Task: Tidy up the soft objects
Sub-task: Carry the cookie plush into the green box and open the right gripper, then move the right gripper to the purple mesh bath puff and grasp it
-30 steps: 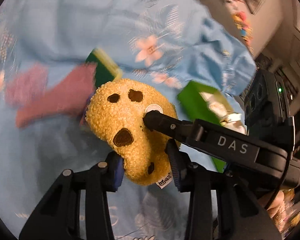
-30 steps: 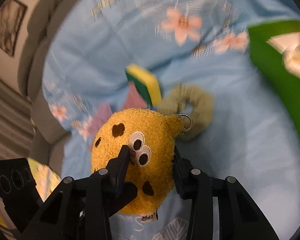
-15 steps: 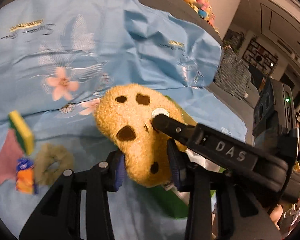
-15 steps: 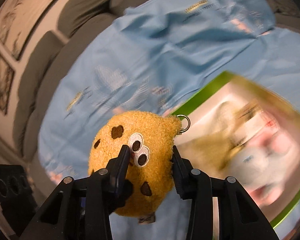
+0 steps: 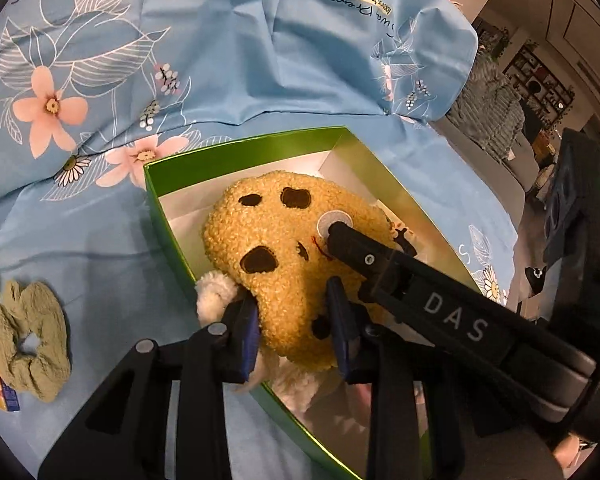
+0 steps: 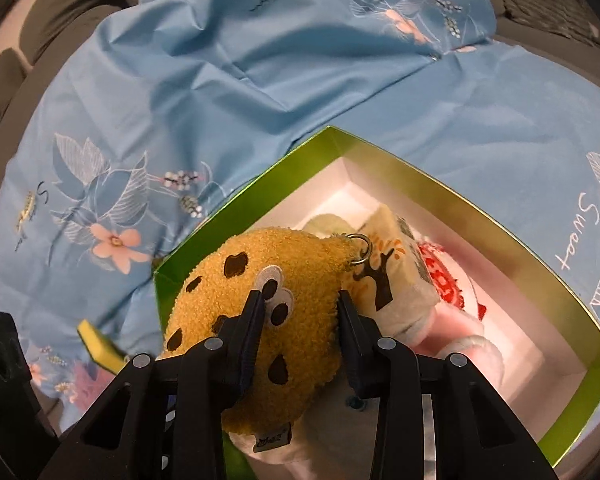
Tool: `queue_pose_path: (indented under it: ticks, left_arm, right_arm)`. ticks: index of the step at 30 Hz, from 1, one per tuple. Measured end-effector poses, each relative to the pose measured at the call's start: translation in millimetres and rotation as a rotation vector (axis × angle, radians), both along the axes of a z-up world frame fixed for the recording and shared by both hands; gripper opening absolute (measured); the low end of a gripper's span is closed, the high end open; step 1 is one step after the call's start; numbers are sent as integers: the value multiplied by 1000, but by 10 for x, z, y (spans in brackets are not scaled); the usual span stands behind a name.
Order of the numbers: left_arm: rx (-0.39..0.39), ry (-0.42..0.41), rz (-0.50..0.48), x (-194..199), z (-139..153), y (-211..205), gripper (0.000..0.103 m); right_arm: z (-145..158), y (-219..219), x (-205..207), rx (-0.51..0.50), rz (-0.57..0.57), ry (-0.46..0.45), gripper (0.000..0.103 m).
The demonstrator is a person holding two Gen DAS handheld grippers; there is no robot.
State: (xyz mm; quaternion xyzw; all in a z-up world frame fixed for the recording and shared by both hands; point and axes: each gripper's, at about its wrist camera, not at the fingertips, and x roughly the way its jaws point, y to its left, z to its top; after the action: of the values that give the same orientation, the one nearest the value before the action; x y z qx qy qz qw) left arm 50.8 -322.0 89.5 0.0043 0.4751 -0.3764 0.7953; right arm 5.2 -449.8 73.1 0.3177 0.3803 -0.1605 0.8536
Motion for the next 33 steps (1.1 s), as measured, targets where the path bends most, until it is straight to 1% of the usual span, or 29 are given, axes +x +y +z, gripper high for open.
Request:
queue_pose_path:
  ticks: [1,3,5,7,8,9,10,11,12,13,14,15,16,17,18,20,22,24,28,30,33]
  left_arm:
    - [5,-2,1,-4,5,-7,29]
    - [15,8,3,-1,-15,-29,29]
    - [13,4,6,2,-36,-31,31]
    - [6,9,5,-16,-26,-13,34]
    - [-1,24,-1,-31,-5,13,38]
    - [-4,32,-6,-58,25,36,49]
    - [-5,32,-5,-92,65,62,52]
    - [-15,29,0,-150,134,132,59]
    - [-30,29,1,-194,175,175,70]
    - [-40,23,4,-241,219,221,75]
    - [-38,-10,26,-317,298,311,82]
    - [-34,-42,42,-369,351,373,86]
    - [-32,-76,56,-421,403,448,87]
    - [-34,-113,74,-484,463,567,88]
    - [-35,-131,91,-521,496,676,91]
    - [-33,-139,132,-551,515,909,96]
    - [-25,-137,179,-554,500,1143,99]
    - [-5,-132,263,-531,437,1506,102]
    - [44,-107,433,-478,263,2108,102]
    - [44,-74,505,-456,168,2458,102]
    - [30,-53,606,-454,84,2899,102]
  right_arm:
    - [4,-6,-4,1,-2,-2,39]
    - [1,-5,-15,-18,-13,7,39]
    - [-5,9,-25,-21,-22,14,39]
    - [-6,10,-46,-14,-28,12,39]
    - [-1,7,-64,-6,-31,7,39]
    - [5,5,-80,1,-34,2,39]
    - [24,4,-102,3,-34,-7,40]
    - [50,-2,-122,-1,-37,-16,42]
    - [83,0,-156,-7,-45,-31,47]
    - [120,4,-197,-14,-54,-54,56]
    - [175,15,-256,-24,-65,-86,62]
    - [217,28,-298,-31,-75,-109,72]
    - [271,49,-352,-47,-90,-137,77]
    - [330,81,-400,-72,-101,-159,79]
    - [375,113,-422,-94,-107,-170,82]
    - [462,203,-466,-144,-105,-194,85]
    - [518,293,-474,-170,-85,-215,86]
    - [550,361,-461,-176,-64,-231,87]
    - [605,603,-406,-202,10,-254,90]
    - [626,755,-380,-227,40,-255,91]
    - [633,949,-345,-254,85,-248,91]
